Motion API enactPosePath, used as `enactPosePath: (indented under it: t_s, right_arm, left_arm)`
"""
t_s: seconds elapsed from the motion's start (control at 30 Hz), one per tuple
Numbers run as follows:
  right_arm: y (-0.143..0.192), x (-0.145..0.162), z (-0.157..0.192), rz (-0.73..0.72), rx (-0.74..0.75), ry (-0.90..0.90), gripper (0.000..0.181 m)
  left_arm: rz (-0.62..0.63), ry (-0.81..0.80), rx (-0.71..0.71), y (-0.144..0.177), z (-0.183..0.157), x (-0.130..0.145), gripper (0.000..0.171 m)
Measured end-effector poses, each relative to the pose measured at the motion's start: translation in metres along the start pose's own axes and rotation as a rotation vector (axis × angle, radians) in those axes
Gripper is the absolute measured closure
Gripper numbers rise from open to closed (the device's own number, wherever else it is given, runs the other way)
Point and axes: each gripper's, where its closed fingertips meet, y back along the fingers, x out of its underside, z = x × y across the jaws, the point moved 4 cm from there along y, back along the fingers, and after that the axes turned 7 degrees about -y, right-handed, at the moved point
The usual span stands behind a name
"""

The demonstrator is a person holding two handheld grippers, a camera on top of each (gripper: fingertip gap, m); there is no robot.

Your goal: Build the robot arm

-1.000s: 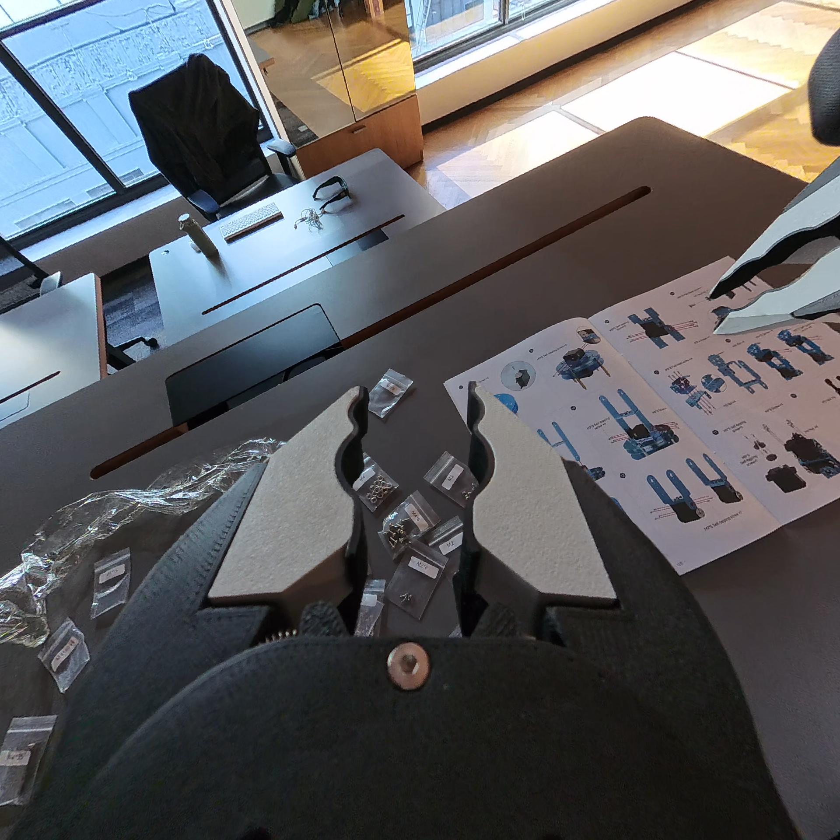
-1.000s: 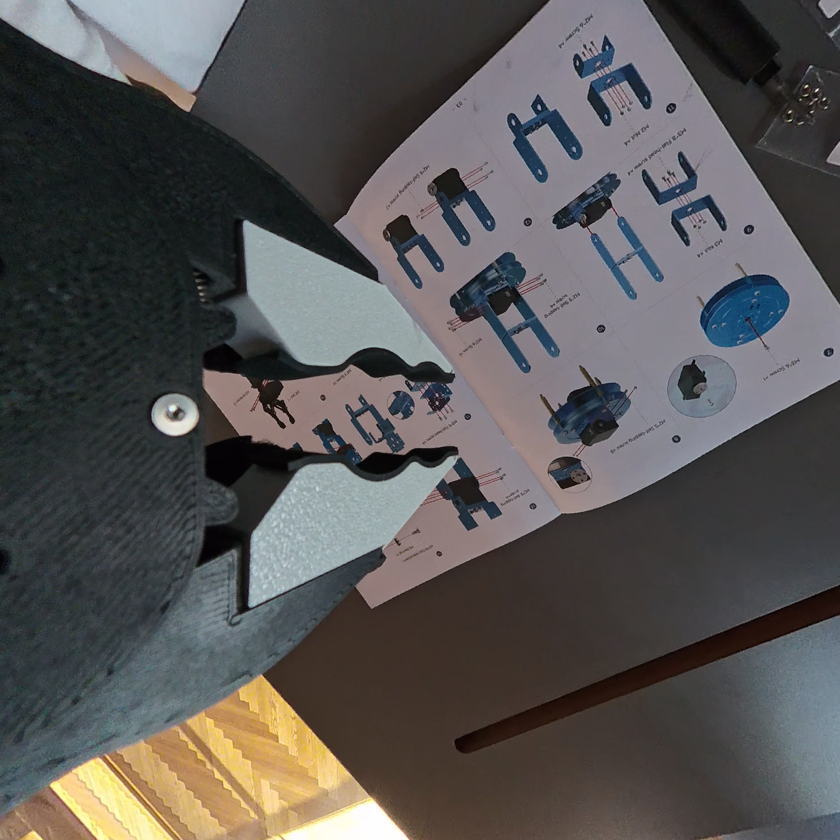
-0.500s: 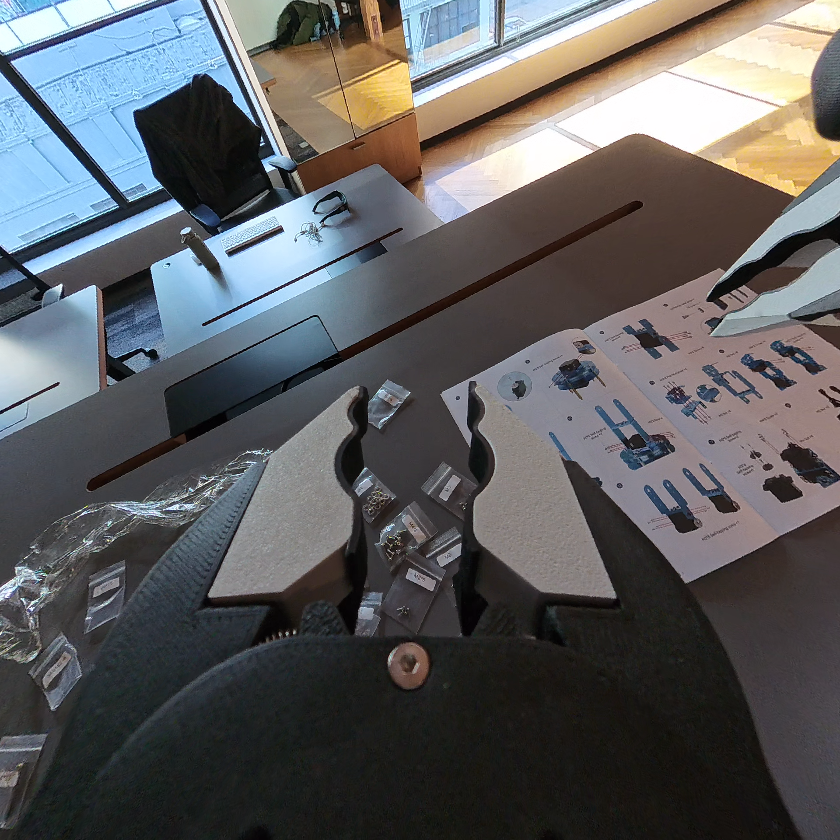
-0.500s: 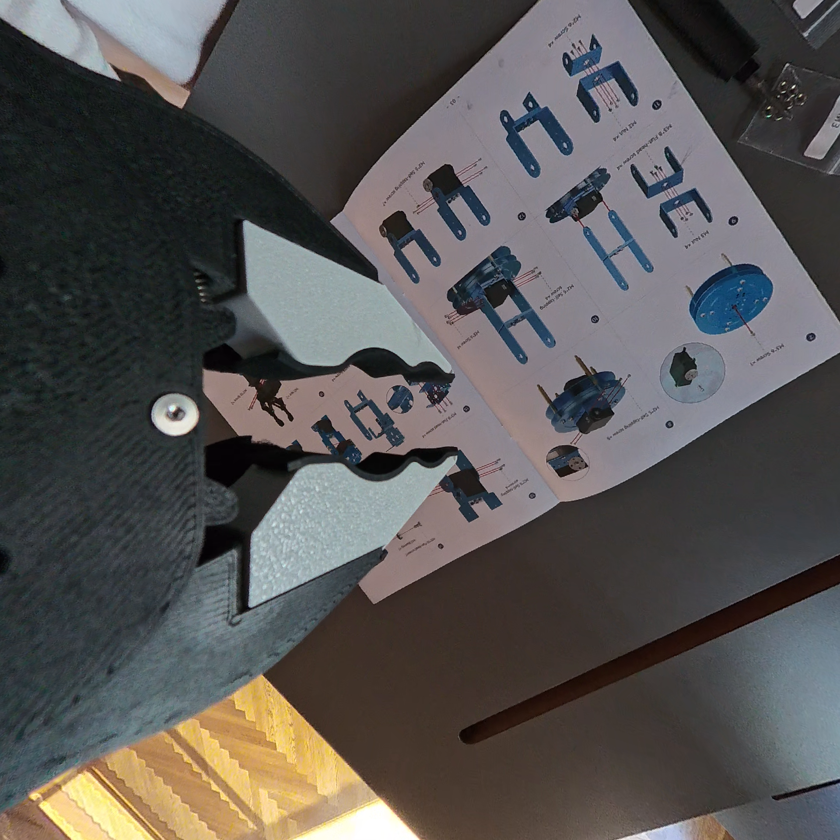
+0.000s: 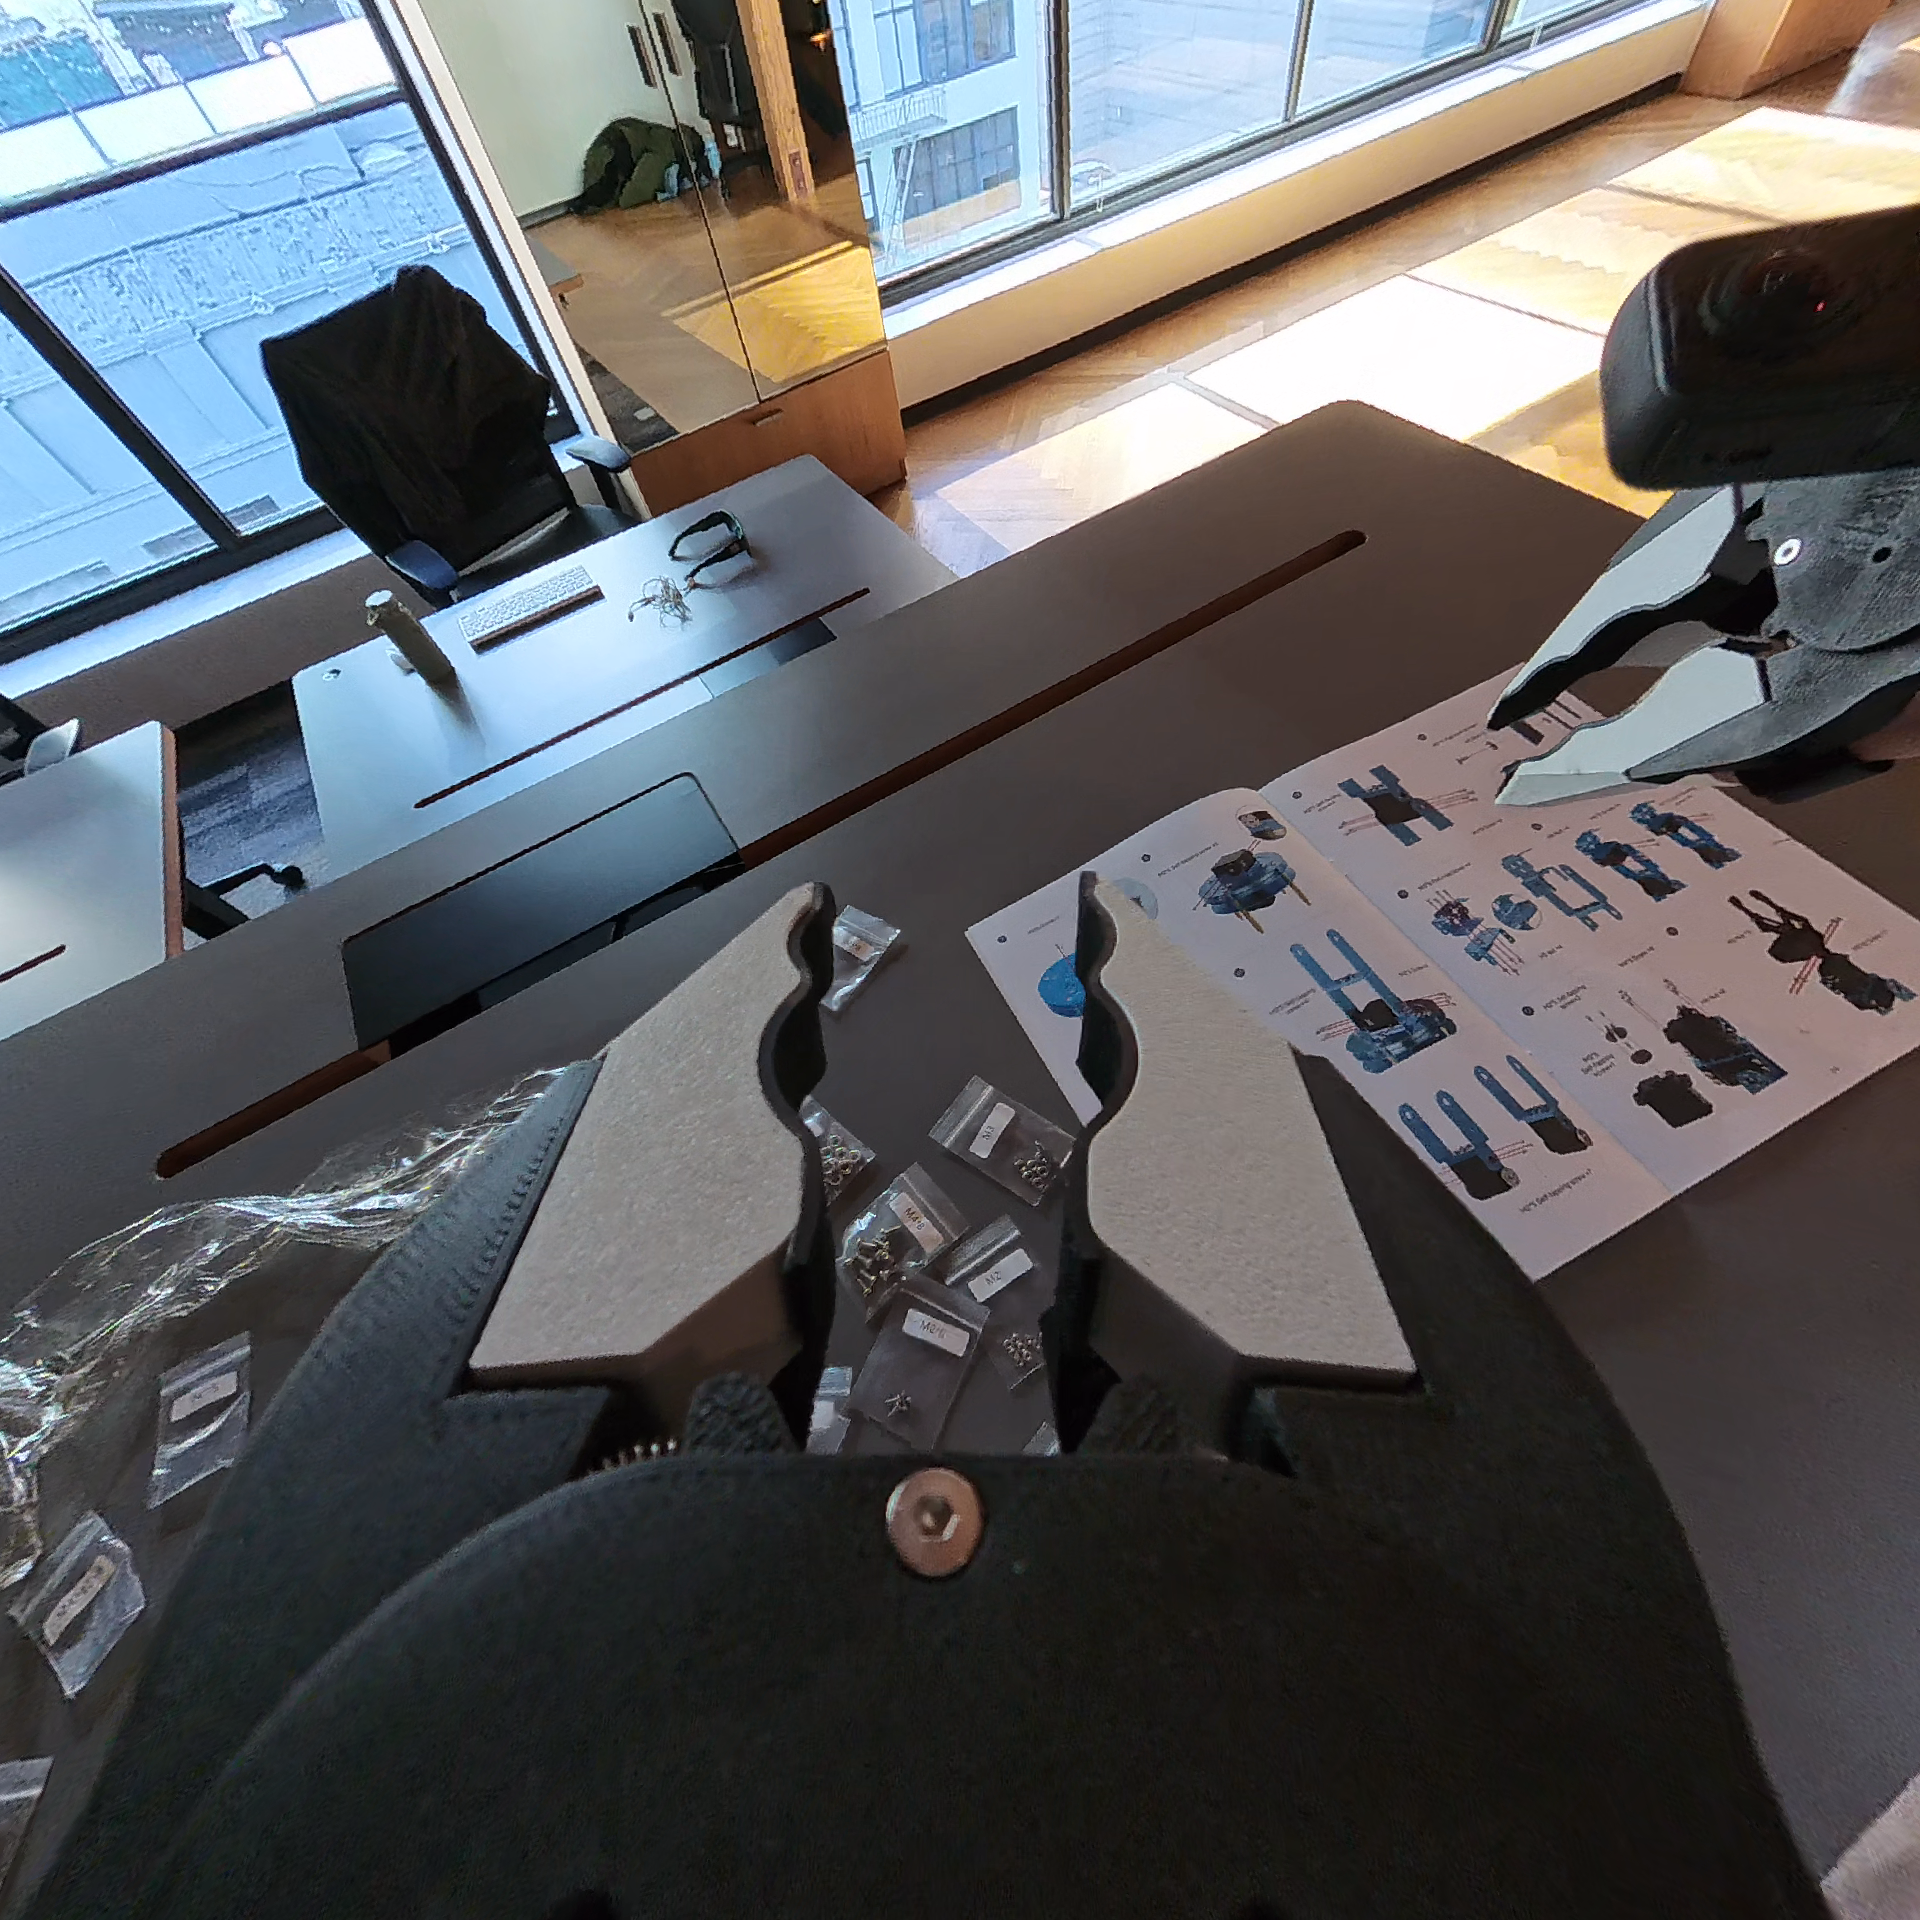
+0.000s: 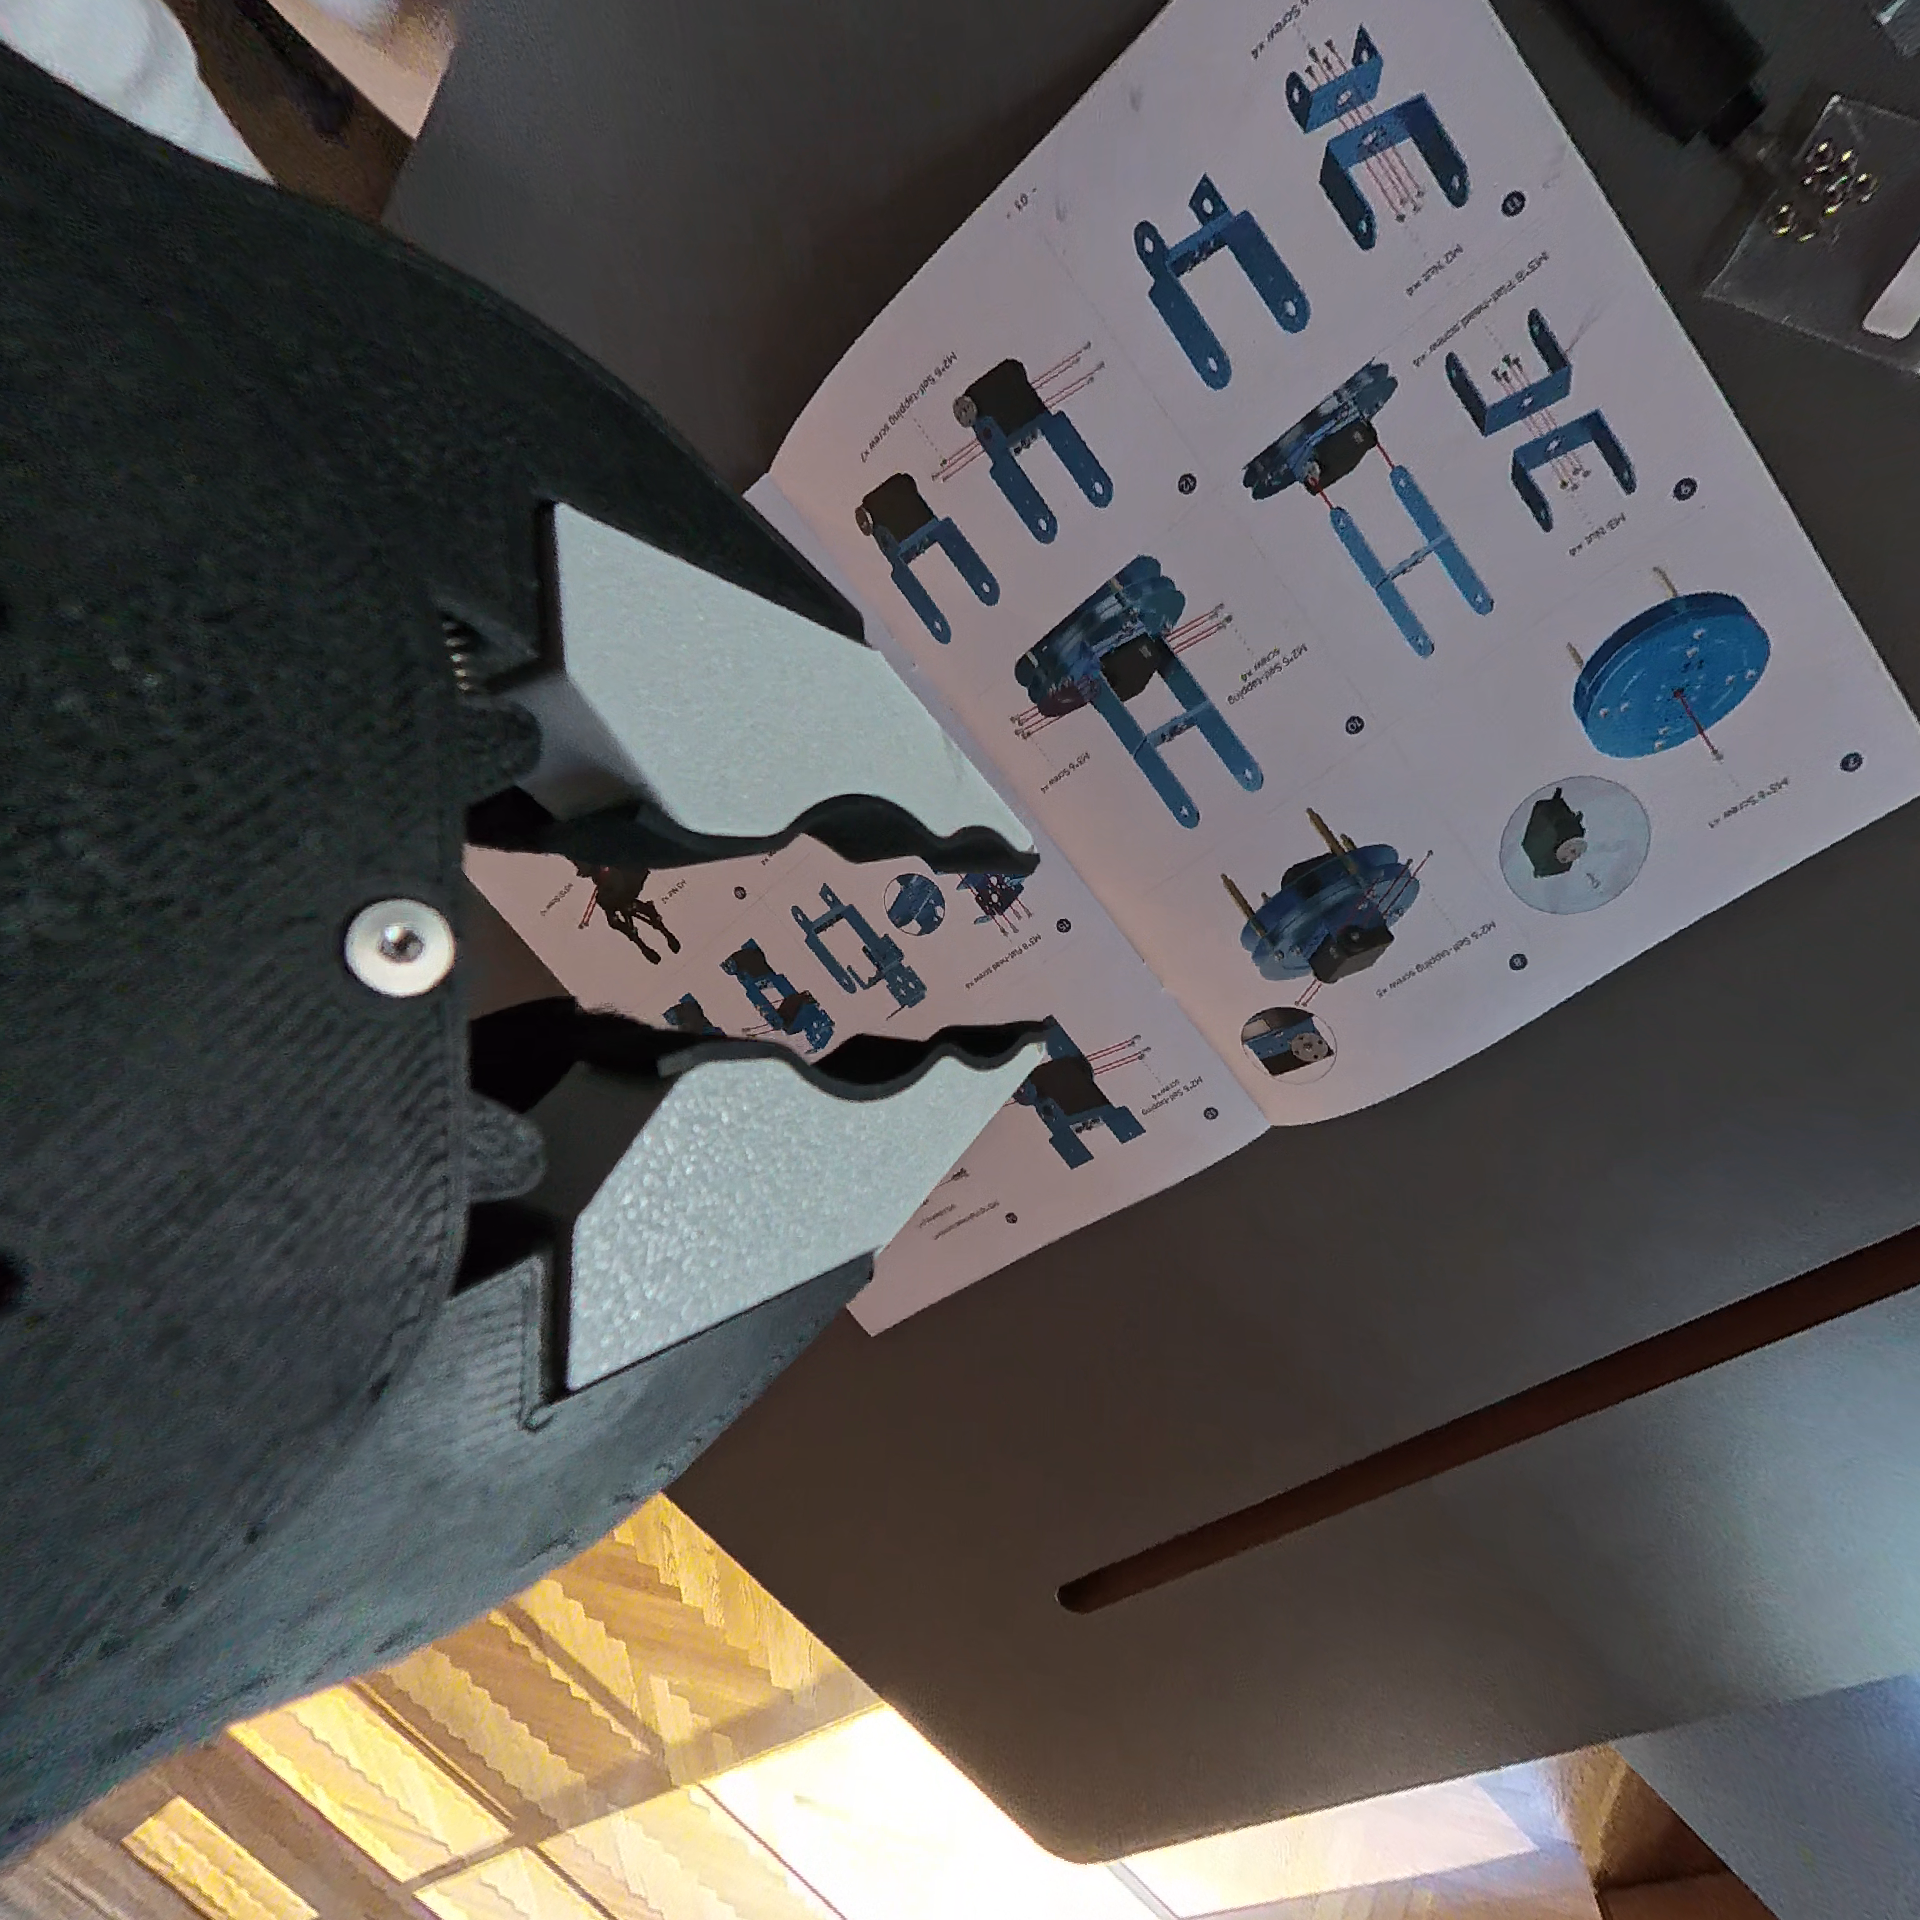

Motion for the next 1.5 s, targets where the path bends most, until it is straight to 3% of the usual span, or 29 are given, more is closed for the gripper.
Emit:
enactPosePath:
  t_s: [0.13,0.33,0.43,0.6,0.73,0.97,1.17,1.5]
  right_arm:
    - [0.006,0.000,0.006,-0.001,0.056,0.012,0.152]
    - [0.009,0.008,0.030,0.054,0.093,0.025,0.151]
    - [0.016,0.009,0.042,0.039,0.112,-0.003,0.151]
    - [0.017,0.021,0.064,0.004,0.121,-0.072,0.151]
    - [0.006,0.047,0.086,-0.113,0.090,-0.177,0.151]
    - [0.001,0.120,0.119,-0.329,0.101,-0.389,0.152]
    - [0.016,0.181,0.136,-0.483,0.221,-0.477,0.152]
    - [0.037,0.197,0.130,-0.750,0.290,-0.469,0.154]
  left_arm:
    - [-0.034,0.023,-0.115,0.037,0.022,0.002,0.123]
    - [-0.113,0.159,-0.296,0.128,0.068,0.031,0.112]
    - [-0.161,0.204,-0.298,0.163,0.079,0.047,0.112]
    - [-0.339,0.242,-0.216,0.196,0.084,0.045,0.115]
    - [-0.396,0.258,-0.128,0.205,0.086,0.048,0.115]
    - [-0.465,0.259,-0.001,0.210,0.083,0.046,0.114]
    - [-0.440,0.199,0.085,0.197,0.062,0.037,0.113]
    - [-0.339,0.066,0.199,0.165,0.011,0.017,0.113]
